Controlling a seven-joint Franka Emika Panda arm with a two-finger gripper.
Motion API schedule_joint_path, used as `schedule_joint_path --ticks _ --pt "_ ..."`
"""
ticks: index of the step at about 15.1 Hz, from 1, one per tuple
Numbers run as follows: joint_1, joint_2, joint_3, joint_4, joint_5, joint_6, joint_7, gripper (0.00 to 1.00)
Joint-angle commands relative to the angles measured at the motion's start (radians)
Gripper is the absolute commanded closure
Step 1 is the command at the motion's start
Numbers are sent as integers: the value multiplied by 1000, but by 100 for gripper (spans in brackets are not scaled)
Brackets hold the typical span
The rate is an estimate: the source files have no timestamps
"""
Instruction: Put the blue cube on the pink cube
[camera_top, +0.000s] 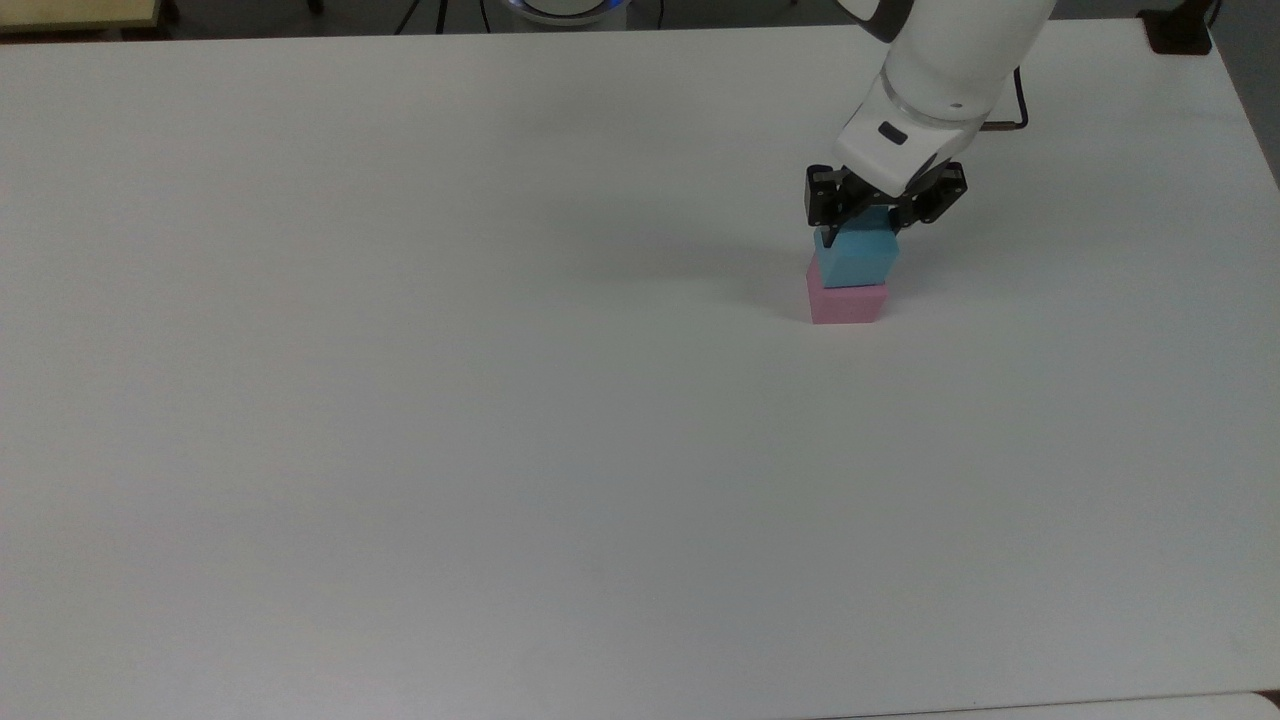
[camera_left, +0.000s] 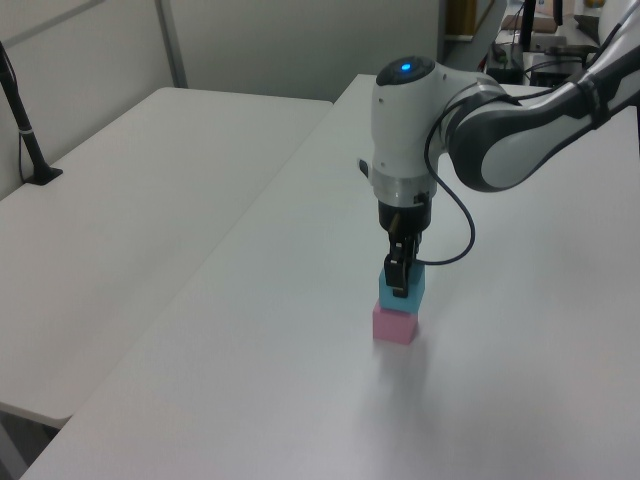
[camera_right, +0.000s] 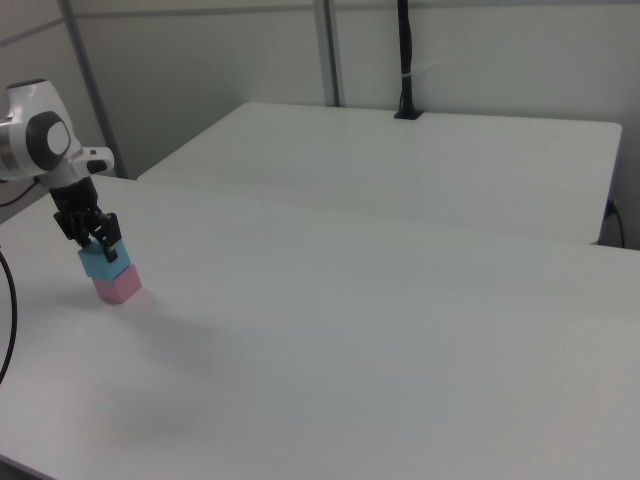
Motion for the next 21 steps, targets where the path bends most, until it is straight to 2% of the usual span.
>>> schedule_joint_path --ticks 1,3,6,9,14,17,21 --pt "16 10 -16 -2 24 26 47 27" --pt "16 10 -16 -2 24 31 50 0" --pt "12 -17 -18 -1 20 24 42 0" --pt "-5 -94 -33 19 8 -24 33 0" --pt "-157 -238 -45 13 3 -243 -205 0" --pt "-243 -293 -44 1 9 -309 -307 0" --pt "-341 -318 -42 2 43 -335 -348 0"
